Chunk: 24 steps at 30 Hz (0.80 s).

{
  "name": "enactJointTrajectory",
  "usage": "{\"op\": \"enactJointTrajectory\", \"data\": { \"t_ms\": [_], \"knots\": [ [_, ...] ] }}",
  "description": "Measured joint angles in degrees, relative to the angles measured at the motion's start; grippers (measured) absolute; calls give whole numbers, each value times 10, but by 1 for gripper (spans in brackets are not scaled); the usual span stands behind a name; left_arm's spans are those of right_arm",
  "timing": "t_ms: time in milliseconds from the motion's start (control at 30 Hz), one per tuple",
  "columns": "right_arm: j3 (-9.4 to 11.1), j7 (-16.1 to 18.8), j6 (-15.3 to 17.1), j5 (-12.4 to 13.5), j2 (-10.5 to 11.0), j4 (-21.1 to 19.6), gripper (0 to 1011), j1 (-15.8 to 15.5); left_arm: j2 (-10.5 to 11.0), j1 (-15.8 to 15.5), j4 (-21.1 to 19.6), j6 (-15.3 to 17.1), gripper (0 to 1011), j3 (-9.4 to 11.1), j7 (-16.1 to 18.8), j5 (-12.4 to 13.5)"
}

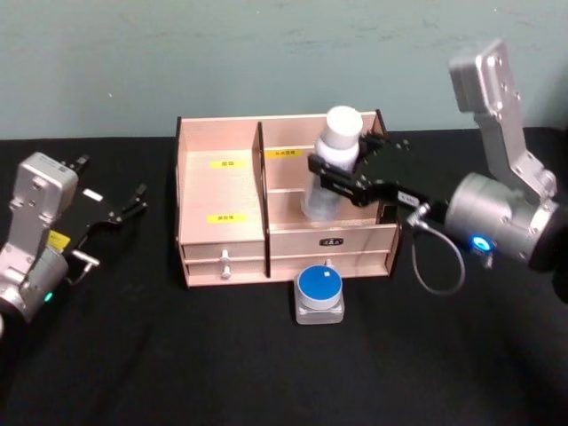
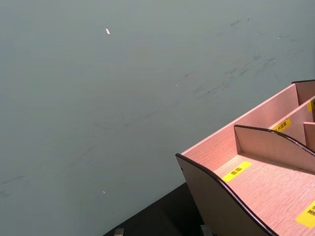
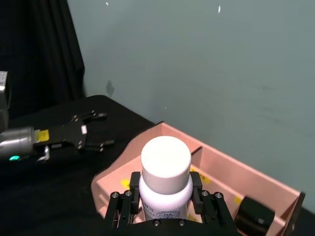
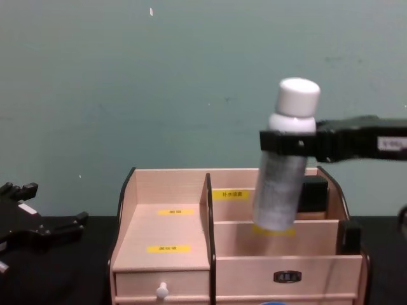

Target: Pick up the facial cleanser and watermelon frost from the table and place them into the tiered storage box.

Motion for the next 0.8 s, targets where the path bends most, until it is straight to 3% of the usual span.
{"op": "enactJointTrajectory", "data": {
  "t_ms": [300, 800],
  "knots": [
    [-20, -9, 1, -13, -26, 44, 594, 48, 0, 0, 0, 0, 1001, 0, 0, 0],
    [-45, -7, -12, -39, -79, 153, 594, 117, 0, 0, 0, 0, 1001, 0, 0, 0]
  ]
}}
